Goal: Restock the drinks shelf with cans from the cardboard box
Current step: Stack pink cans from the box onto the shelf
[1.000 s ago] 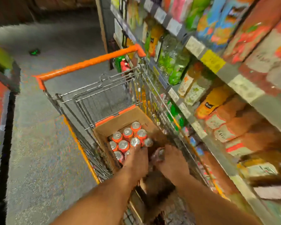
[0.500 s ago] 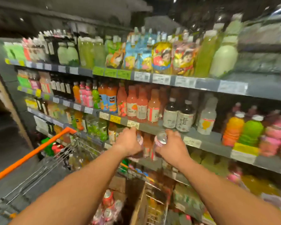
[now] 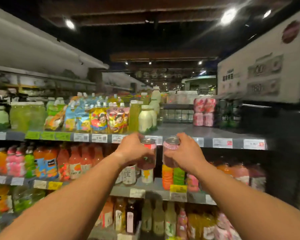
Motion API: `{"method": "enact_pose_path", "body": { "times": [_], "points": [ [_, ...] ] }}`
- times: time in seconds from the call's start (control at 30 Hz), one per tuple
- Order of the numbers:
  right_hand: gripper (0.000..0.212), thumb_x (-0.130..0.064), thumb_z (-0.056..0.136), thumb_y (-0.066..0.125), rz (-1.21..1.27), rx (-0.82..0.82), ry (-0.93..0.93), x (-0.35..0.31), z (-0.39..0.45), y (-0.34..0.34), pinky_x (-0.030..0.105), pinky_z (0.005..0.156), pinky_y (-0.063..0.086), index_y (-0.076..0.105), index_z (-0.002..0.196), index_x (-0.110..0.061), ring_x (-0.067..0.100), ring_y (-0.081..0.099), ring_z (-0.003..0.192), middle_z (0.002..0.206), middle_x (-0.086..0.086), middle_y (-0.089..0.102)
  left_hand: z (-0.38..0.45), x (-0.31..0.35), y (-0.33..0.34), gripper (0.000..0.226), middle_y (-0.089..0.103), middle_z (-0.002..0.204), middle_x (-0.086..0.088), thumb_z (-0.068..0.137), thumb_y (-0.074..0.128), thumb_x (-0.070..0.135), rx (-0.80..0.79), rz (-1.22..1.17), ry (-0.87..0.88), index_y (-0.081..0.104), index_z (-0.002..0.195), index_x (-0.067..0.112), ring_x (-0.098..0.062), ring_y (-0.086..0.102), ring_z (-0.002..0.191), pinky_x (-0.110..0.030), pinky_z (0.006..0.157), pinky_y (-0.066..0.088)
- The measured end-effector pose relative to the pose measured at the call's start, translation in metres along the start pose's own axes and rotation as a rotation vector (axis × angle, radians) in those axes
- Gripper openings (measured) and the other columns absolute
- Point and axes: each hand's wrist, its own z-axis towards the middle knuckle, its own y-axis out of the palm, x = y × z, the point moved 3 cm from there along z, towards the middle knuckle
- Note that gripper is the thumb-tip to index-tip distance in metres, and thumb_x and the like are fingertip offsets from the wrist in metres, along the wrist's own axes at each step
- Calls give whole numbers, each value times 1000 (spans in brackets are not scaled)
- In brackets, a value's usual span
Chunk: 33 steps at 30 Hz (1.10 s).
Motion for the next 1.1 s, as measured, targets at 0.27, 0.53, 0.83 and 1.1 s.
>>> {"method": "enact_pose_path", "body": {
  "times": [0.27,0.53,0.83,1.1],
  "points": [
    [53,-41,69,77,-115,72,16,46,24,-112,33,77,49,60,112,-16,24,57,92,106,2,52,22,108,47,67,70,111,-4,58,87,35,-14,-19,95,66,118,13,-22,66,99,-30,80,54],
    [58,-34,70,74,-132,98,41,108,59,-161,29,77,44,55,123,-18,17,51,88,107,-2,46,61,168,104,87,64,120,-7,60,89,24,22,-178,107,53,138,9,-24,63,104,-31,81,53],
    [74,-37,66,74,-16,161,232,163,145,-162,39,76,57,43,126,-8,26,62,91,105,8,60,150,198,152,76,64,115,-6,63,90,20,22,-194,133,56,130,11,-23,63,102,-37,88,57],
    [52,-41,61,71,-104,149,288,210,238,-129,36,74,58,55,103,-15,20,63,83,96,3,65,263,186,193,59,69,105,-2,60,90,21,-17,-95,136,60,110,17,-21,66,96,-37,88,57]
  ]
}}
